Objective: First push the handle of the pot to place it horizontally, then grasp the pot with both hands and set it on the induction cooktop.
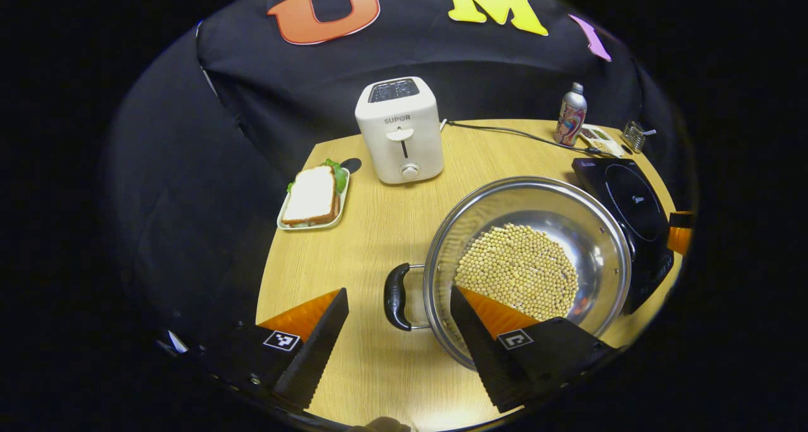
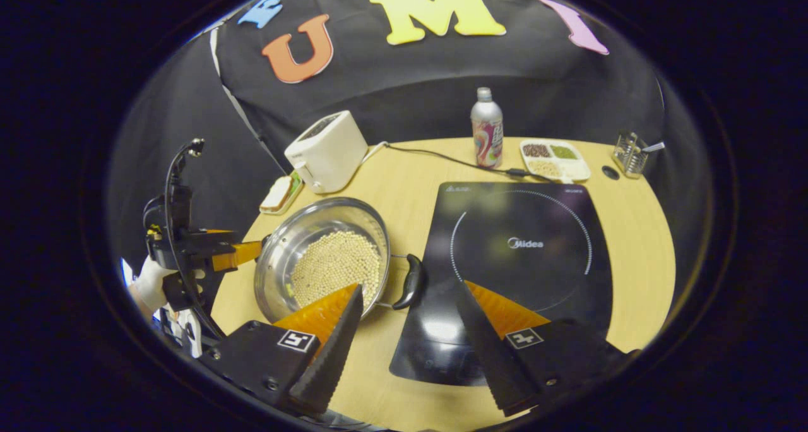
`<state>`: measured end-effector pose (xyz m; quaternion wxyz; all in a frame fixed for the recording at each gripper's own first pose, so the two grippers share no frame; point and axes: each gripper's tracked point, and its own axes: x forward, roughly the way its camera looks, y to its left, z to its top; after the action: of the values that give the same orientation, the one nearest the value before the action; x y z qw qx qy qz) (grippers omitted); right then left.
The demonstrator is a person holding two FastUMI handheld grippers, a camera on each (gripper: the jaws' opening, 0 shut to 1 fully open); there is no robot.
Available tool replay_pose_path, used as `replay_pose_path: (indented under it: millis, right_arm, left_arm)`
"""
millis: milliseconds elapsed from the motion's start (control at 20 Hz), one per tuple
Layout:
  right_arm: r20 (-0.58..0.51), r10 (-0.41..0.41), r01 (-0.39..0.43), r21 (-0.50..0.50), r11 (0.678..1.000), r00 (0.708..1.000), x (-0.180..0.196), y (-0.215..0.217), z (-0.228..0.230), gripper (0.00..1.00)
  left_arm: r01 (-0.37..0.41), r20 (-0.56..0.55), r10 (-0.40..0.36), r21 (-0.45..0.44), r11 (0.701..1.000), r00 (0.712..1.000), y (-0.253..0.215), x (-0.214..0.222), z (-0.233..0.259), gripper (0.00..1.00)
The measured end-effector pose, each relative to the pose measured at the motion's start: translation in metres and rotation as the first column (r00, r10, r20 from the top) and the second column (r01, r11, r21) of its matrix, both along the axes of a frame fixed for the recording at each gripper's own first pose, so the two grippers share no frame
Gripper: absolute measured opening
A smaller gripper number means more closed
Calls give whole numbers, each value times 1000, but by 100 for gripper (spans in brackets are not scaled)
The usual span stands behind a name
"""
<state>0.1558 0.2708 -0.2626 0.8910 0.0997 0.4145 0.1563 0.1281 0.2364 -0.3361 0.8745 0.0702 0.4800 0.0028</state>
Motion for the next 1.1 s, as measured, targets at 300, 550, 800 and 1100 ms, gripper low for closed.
replay_pose_path:
  millis: [300, 550, 800, 1100]
  right_arm:
    - [-172, -26, 23, -21, 1000, 985, 23, 26, -47, 87]
    - [-208, -66, 53, -67, 996, 976, 36, 30, -55, 82]
    - [-252, -84, 54, -122, 991, 964, 36, 28, -58, 64]
    - [-247, -76, 52, -102, 993, 966, 40, 28, -58, 61]
  left_arm:
    - [-29, -84, 27, -21, 999, 996, 3, 15, -30, 98]
    - [-2, -166, -8, -64, 998, 986, -5, 13, -46, 90]
    - [49, -218, -60, -54, 997, 974, -15, 16, -53, 73]
    - [17, -254, -31, -58, 998, 967, -15, 10, -56, 83]
